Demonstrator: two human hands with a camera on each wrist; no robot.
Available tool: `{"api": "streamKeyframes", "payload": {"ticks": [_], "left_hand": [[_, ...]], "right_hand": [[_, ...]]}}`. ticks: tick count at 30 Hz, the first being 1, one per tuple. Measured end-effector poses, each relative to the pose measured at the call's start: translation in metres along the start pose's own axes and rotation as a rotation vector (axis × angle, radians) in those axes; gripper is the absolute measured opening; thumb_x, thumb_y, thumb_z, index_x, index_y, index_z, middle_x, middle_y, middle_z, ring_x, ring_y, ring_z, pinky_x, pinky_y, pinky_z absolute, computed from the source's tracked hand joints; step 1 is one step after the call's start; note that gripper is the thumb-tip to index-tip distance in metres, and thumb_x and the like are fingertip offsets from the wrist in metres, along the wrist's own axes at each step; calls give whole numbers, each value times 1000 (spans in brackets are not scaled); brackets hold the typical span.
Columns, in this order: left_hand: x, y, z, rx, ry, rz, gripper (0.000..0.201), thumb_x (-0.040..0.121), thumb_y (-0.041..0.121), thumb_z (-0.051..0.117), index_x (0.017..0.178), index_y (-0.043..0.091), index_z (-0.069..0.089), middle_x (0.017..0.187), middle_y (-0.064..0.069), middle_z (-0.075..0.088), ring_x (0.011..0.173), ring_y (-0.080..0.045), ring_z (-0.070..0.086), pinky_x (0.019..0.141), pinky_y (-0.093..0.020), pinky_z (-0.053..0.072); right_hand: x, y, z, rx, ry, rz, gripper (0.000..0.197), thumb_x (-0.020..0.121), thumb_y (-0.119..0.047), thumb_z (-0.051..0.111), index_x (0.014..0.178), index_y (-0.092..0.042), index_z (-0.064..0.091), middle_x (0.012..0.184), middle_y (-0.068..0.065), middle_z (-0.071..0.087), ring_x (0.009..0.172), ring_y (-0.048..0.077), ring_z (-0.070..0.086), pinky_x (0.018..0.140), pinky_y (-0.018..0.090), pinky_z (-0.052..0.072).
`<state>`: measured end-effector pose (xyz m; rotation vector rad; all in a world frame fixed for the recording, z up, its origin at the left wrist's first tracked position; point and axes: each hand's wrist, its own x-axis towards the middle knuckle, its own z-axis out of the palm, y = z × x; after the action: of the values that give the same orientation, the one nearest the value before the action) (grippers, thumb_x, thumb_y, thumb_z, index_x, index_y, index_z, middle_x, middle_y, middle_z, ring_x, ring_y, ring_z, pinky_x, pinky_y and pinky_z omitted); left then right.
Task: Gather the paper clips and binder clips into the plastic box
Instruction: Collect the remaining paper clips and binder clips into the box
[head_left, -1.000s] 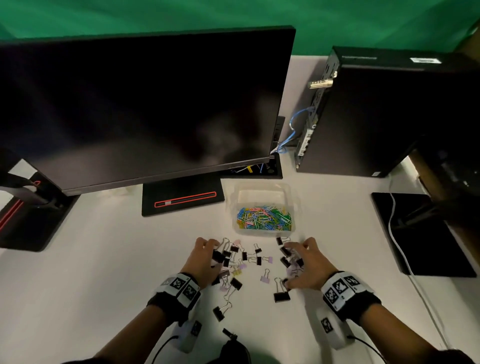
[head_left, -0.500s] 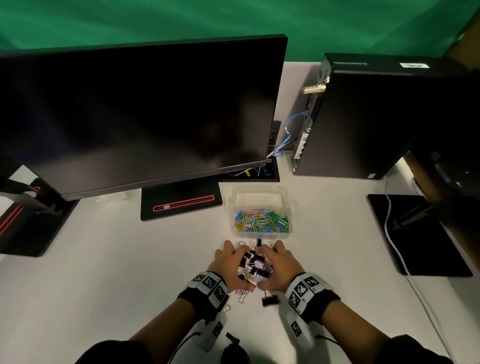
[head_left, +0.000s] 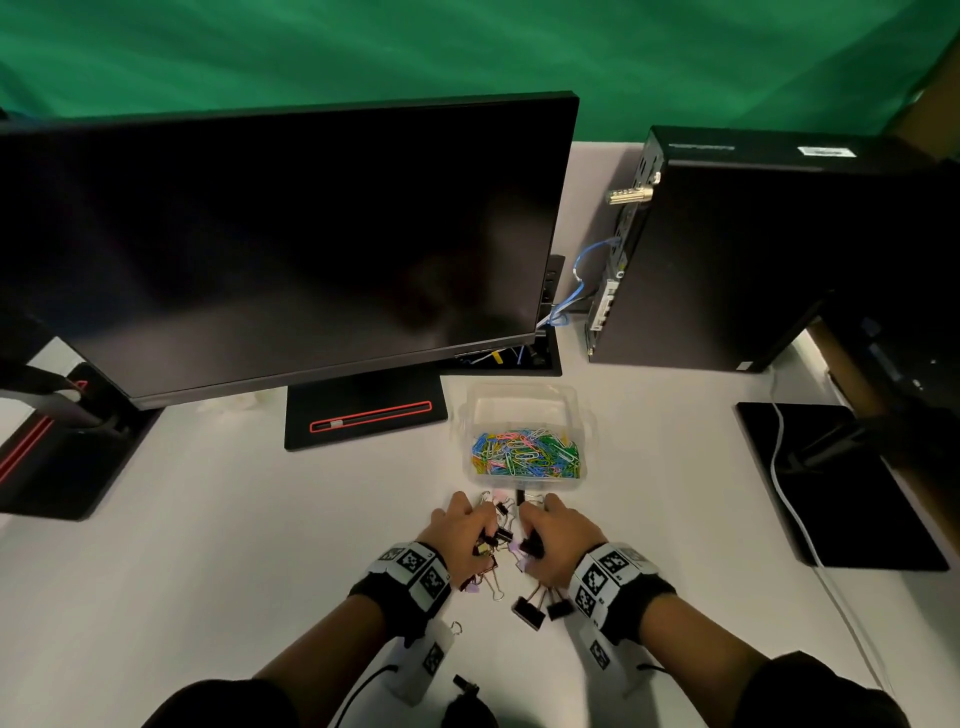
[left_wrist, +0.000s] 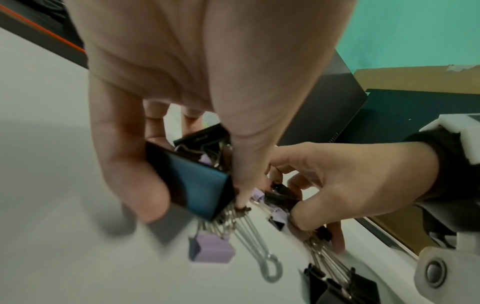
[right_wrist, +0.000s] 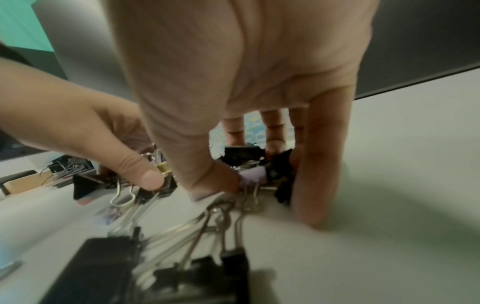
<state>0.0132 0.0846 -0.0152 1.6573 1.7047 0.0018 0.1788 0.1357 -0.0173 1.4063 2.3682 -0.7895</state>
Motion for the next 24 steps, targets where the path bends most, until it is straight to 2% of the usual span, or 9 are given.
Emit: {"api": "streamKeyframes", "payload": {"ticks": [2, 4, 6, 9, 11, 13, 16, 21, 24], "left_hand": [[2, 0, -6, -34, -11, 24, 17, 81, 20, 59, 92, 20, 46, 99, 0, 34, 87, -27, 50, 75, -31, 46], [3, 1, -12, -83, -24, 38, 16, 81, 16, 59, 85, 22, 45, 92, 1, 37, 71, -17, 49, 56, -18, 38], [4, 0, -20, -144, -39, 44, 19, 82, 13, 59, 78, 23, 43, 83, 4, 39, 67, -12, 46, 48, -14, 31], [5, -1, -36, -289, -71, 6, 26, 83, 13, 59, 71, 29, 42, 83, 2, 46, 74, -22, 56, 50, -25, 50], [6, -2, -49, -420, -97, -25, 19, 85, 14, 60, 77, 24, 47, 83, 1, 50, 66, -20, 59, 49, -28, 56], [9, 0, -63, -505, -103, -17, 12, 87, 15, 60, 83, 19, 49, 82, -1, 50, 64, -15, 57, 46, -23, 55], [18, 11, -87, -630, -68, -4, 11, 88, 13, 59, 94, 12, 50, 82, -4, 49, 68, -15, 57, 44, -19, 54], [55, 30, -114, -799, 25, -26, 9, 88, 8, 59, 89, 9, 50, 82, -4, 51, 67, -18, 60, 49, -30, 59], [81, 40, -117, -857, 112, -60, 5, 91, 11, 55, 92, 11, 51, 88, -8, 54, 74, -25, 61, 64, -39, 61]], "right_hand": [[0, 2, -2, 20, 1, -5, 29, 71, -31, 65, 89, -23, 43, 95, 1, 37, 86, 29, 56, 70, 32, 44], [-1, 5, -4, 61, 1, -11, 26, 69, -25, 65, 82, -26, 43, 93, -1, 38, 79, 26, 51, 68, 31, 44], [-3, 9, -5, 111, 7, -15, 24, 68, -19, 65, 80, -27, 46, 93, -1, 40, 77, 21, 49, 69, 30, 46], [-5, 18, -6, 205, 28, -19, 29, 66, -14, 66, 72, -33, 45, 89, -4, 40, 78, 18, 49, 59, 16, 36], [-4, 24, -5, 247, 41, -17, 36, 64, -16, 68, 64, -39, 41, 87, -5, 41, 78, 16, 49, 58, 11, 31], [-4, 29, -4, 290, 57, -17, 38, 62, -16, 71, 61, -40, 42, 85, -6, 43, 77, 14, 49, 59, 9, 32], [-5, 36, -3, 354, 72, -16, 38, 59, -15, 76, 58, -38, 46, 82, -9, 46, 70, 4, 49, 59, 5, 35], [-3, 38, -2, 389, 74, -10, 37, 59, -17, 78, 58, -38, 47, 86, -7, 50, 77, 10, 53, 63, 4, 37], [-2, 38, -1, 412, 83, -11, 38, 58, -15, 78, 57, -38, 47, 82, -13, 47, 73, 6, 51, 61, 2, 36]]}}
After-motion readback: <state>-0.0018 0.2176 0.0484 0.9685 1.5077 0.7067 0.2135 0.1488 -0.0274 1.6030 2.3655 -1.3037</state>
